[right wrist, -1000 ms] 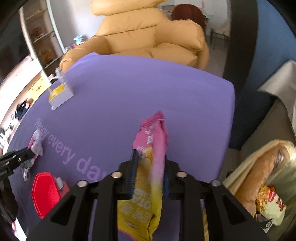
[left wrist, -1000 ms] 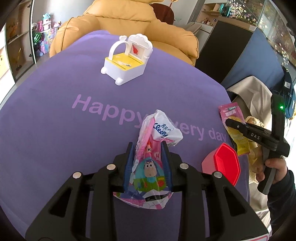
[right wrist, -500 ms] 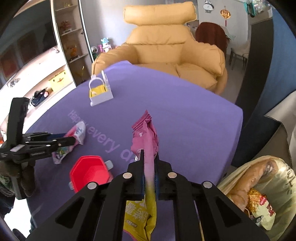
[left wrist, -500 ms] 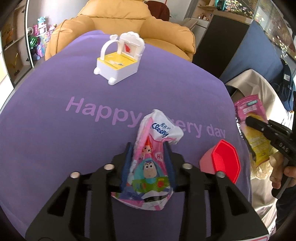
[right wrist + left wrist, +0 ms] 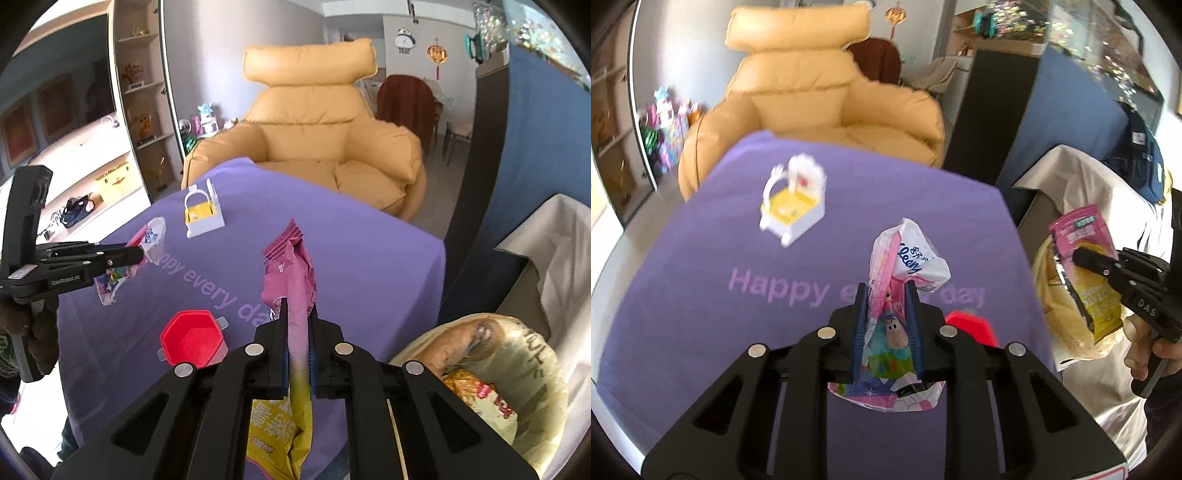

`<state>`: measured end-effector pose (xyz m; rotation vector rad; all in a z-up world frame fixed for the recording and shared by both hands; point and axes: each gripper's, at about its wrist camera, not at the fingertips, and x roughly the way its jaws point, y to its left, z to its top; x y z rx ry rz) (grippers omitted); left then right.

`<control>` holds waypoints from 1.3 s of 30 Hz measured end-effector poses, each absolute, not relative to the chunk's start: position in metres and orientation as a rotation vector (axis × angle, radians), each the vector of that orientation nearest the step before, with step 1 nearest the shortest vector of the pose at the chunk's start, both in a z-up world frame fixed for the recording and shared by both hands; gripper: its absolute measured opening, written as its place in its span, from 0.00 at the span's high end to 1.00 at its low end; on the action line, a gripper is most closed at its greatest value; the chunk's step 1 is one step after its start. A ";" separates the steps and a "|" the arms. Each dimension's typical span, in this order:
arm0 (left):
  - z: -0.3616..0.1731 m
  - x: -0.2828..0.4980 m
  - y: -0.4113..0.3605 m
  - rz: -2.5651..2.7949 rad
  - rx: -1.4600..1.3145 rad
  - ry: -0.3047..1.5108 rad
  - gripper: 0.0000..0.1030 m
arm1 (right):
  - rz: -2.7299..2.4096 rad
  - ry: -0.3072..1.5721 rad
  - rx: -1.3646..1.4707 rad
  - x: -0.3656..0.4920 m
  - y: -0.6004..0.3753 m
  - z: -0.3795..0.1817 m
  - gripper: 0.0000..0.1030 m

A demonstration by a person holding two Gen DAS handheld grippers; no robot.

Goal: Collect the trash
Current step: 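Lift and carry the Kleenex pack and chip bag over the bin with both tools, then open both tools over the bin to drop the Kleenex pack and chip bag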

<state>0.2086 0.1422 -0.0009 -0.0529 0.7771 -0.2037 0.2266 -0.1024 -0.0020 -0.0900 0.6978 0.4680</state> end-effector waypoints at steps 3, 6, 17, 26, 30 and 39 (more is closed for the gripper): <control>0.017 0.201 0.127 -0.225 -0.027 0.738 0.82 | 0.456 0.675 -0.077 0.221 -0.113 0.007 0.91; 0.033 0.197 0.111 -0.247 -0.006 0.713 0.82 | 0.443 0.649 -0.069 0.213 -0.125 0.016 0.91; 0.049 0.200 0.023 -0.417 -0.021 0.715 0.82 | 0.346 0.580 -0.037 0.186 -0.195 0.033 0.91; -0.004 0.231 -0.104 -0.698 -0.088 0.880 0.82 | 0.188 0.629 -0.004 0.183 -0.280 0.015 0.91; -0.026 0.250 -0.145 -0.737 -0.109 0.928 0.81 | 0.107 0.667 0.023 0.186 -0.320 -0.004 0.91; -0.051 0.279 -0.167 -0.725 -0.184 0.965 0.31 | 0.063 0.716 0.102 0.195 -0.348 -0.034 0.91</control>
